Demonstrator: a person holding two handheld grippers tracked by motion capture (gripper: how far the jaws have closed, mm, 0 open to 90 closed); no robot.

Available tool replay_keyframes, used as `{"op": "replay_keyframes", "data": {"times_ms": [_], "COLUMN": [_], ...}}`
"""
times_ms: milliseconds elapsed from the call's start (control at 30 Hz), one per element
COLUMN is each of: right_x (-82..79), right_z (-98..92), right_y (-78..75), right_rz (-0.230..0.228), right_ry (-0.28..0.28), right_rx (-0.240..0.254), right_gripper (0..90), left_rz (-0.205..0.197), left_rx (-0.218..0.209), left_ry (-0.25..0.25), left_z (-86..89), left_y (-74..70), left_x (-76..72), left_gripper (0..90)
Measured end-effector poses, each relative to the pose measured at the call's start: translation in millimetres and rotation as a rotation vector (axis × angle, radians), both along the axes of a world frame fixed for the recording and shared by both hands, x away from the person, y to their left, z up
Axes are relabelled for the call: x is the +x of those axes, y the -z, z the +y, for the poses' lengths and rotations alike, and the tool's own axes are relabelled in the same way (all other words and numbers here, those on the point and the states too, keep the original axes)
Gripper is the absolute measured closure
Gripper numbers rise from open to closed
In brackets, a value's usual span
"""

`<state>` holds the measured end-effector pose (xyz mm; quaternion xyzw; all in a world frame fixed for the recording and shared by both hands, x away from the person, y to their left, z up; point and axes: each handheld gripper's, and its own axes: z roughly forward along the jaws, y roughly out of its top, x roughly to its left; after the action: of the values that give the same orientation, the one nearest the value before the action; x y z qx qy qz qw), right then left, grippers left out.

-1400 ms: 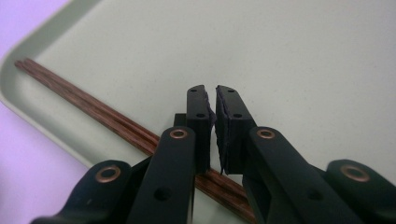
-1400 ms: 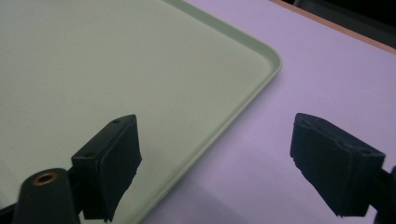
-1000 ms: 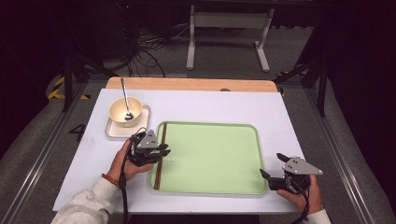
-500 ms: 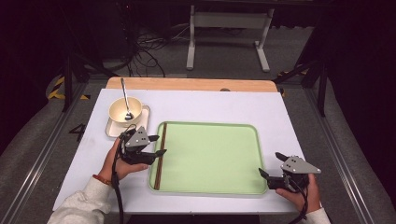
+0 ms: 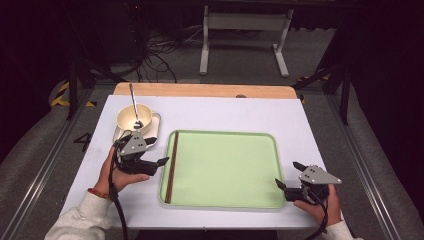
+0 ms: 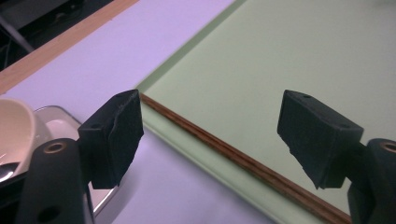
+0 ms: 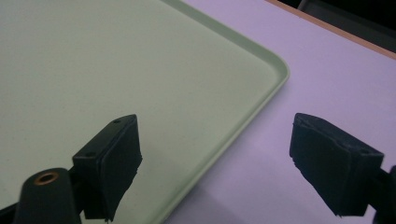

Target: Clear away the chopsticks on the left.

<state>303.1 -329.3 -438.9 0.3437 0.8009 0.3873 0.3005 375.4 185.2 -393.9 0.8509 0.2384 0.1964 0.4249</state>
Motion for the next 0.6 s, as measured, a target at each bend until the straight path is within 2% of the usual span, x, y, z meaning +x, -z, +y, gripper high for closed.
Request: {"op": "replay_keyframes", "data": {"times_ms": [267,600], "right_x": [2.6,4.1], "right_z": [2.4,3.8], "right_y": [-0.2,-0.4], "right_rz": [0.0,-0.002], "right_ry": [-0.007,-0.016], "right_rx": [-0.002,-0.001], "right_gripper": [16.8,16.9], "left_rz": [-0.007,-0.003], "left_rx": [-0.021,-0.061], "left_ry": [-0.044,-0.139], "left_z": [17.6,48.3], "left_y": [-3.3,-6.1], "left_x": [1.3,6.5], "left_gripper": [20.7,20.0]}}
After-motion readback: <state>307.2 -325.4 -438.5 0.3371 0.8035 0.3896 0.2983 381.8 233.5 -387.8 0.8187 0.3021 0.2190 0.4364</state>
